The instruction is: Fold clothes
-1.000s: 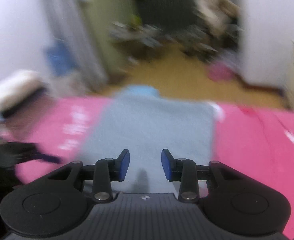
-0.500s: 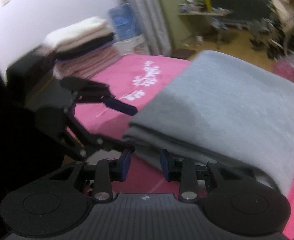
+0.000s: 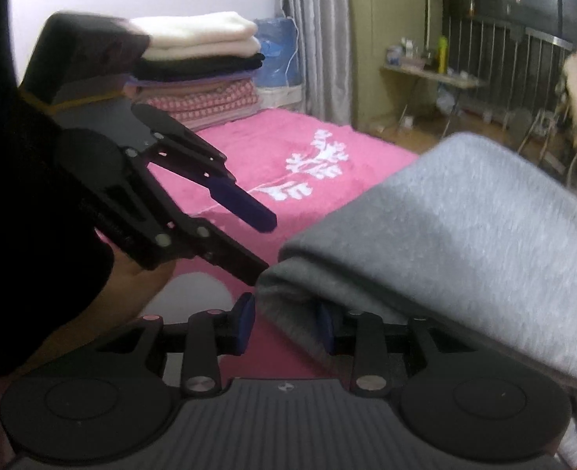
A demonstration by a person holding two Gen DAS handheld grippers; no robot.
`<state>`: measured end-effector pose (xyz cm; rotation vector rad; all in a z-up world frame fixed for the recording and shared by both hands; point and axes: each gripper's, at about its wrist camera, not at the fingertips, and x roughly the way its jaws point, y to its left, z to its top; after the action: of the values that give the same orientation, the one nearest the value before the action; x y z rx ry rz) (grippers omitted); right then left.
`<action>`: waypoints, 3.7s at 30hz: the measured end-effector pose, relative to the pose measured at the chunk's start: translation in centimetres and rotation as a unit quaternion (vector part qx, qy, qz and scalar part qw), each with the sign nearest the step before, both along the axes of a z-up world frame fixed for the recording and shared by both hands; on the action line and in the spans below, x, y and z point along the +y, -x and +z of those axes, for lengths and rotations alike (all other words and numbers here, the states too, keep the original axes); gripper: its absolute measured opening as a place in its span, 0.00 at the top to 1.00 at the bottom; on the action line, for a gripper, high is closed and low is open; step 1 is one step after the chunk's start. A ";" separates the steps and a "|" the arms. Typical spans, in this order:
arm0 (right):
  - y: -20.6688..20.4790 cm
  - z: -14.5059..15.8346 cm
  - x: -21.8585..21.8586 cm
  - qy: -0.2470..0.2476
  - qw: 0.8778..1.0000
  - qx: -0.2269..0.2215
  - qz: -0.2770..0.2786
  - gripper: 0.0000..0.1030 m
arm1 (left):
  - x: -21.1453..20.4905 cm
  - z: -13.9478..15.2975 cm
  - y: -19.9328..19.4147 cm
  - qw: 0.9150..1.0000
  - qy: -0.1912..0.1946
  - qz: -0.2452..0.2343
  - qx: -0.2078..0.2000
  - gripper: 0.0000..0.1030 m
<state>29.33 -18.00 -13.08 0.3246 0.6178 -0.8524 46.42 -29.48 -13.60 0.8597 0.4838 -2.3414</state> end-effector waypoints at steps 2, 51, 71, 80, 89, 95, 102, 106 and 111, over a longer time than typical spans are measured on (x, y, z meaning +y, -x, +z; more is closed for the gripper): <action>-0.6 -0.2 0.7 0.018 1.000 0.019 0.005 0.56 | -0.2 -0.2 -0.1 1.000 -0.006 0.002 0.009 0.59; -0.9 -0.6 1.7 0.116 0.988 0.086 -0.060 0.92 | 0.6 -0.6 2.7 0.998 0.008 0.059 0.022 0.79; -2.2 -1.3 1.5 0.181 0.974 0.129 -0.047 0.91 | 1.3 0.6 2.0 0.996 0.047 0.051 0.051 0.96; -2.5 -2.0 -0.6 0.167 0.975 0.125 -0.076 0.91 | 1.0 0.4 1.8 0.996 0.032 0.057 0.057 0.96; -3.1 -2.9 -1.1 0.181 0.966 0.161 -0.092 0.91 | 1.0 0.4 2.0 0.997 0.031 0.051 0.053 0.97; -2.4 -2.3 -0.3 0.141 0.981 0.113 -0.070 0.84 | 0.8 0.4 1.2 0.997 0.003 0.051 0.053 0.96; 1.5 0.5 1.4 0.075 0.995 0.017 -0.065 0.75 | 1.2 0.7 -0.2 0.998 0.000 0.041 0.044 0.96; 2.4 1.0 0.7 0.058 0.996 -0.006 -0.074 0.78 | 1.1 0.9 -0.7 0.998 0.000 0.044 0.044 0.95; 0.4 -0.8 -0.2 0.043 0.999 -0.012 -0.031 0.84 | 0.9 1.5 -0.8 0.998 0.003 0.043 0.052 0.95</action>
<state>28.97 -18.24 -13.83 0.2768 0.5493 -0.9301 47.22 -28.58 -12.07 0.7042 0.5463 -2.3153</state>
